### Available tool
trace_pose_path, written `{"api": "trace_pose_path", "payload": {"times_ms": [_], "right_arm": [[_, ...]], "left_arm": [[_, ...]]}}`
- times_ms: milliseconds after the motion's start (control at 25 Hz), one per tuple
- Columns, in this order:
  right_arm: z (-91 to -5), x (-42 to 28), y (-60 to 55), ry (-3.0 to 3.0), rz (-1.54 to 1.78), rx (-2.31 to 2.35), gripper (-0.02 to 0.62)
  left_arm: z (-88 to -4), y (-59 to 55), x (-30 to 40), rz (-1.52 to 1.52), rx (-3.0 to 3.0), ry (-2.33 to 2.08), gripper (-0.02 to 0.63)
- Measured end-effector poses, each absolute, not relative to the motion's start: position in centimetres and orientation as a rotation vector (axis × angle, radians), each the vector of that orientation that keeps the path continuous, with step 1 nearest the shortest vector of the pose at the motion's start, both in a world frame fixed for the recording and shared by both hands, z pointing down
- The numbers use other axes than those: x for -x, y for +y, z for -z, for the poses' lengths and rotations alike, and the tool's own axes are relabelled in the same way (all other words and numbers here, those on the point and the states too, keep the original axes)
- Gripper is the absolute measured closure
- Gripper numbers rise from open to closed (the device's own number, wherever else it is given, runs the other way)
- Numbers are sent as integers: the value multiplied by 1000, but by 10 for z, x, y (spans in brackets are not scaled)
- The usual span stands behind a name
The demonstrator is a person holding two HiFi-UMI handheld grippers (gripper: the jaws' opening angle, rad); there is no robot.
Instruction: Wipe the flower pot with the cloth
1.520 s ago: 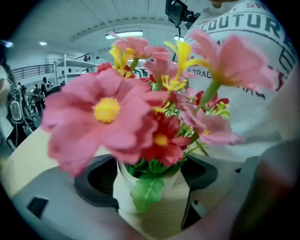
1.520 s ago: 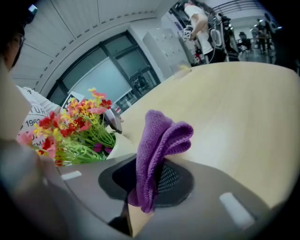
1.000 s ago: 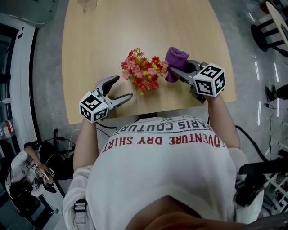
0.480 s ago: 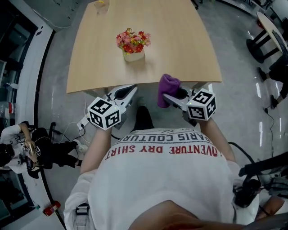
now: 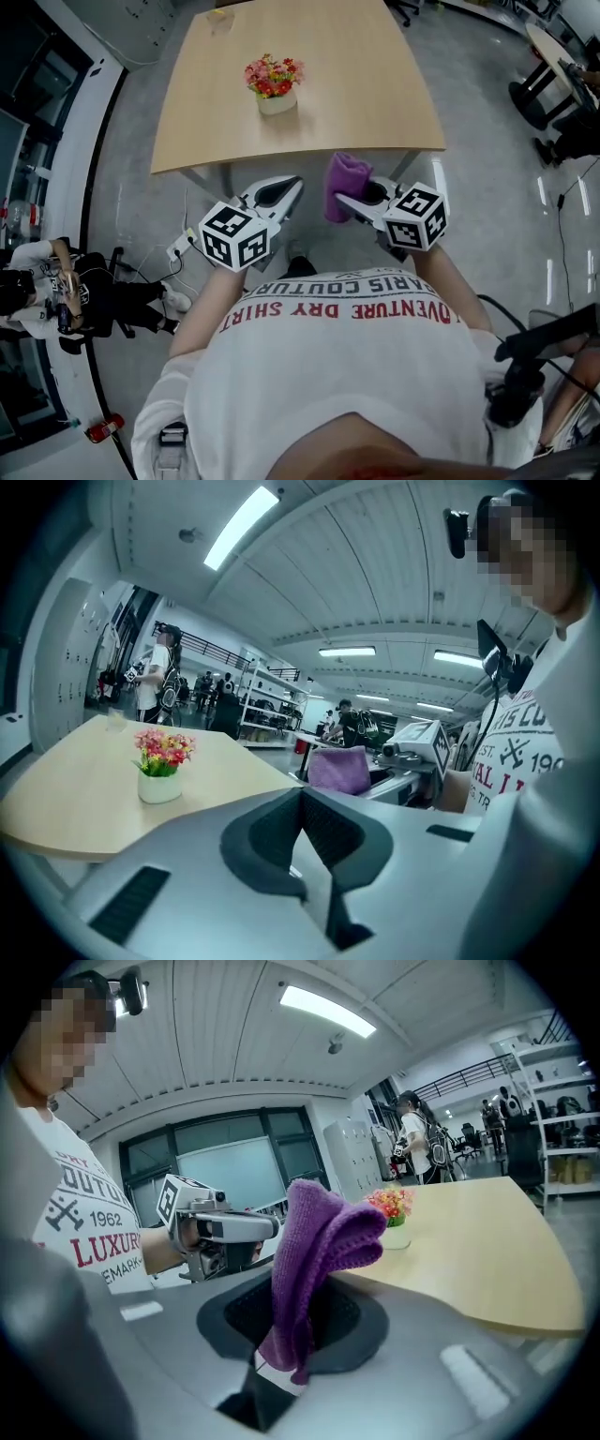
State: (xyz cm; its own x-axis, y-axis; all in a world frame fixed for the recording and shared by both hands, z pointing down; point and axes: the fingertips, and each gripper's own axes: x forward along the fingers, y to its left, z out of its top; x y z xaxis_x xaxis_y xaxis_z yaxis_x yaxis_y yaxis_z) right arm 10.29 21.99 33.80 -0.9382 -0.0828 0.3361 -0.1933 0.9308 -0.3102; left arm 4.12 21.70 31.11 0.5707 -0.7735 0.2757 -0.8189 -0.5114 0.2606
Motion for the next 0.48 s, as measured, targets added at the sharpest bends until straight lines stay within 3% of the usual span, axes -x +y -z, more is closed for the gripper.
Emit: {"api": "trace_pose_path", "payload": {"times_ms": [480], "right_arm": [[-340,-105,269,-2775,-440,-158,532]], "left_arm": [[-314,258,-57,-225,-2465,-1327,604]]}}
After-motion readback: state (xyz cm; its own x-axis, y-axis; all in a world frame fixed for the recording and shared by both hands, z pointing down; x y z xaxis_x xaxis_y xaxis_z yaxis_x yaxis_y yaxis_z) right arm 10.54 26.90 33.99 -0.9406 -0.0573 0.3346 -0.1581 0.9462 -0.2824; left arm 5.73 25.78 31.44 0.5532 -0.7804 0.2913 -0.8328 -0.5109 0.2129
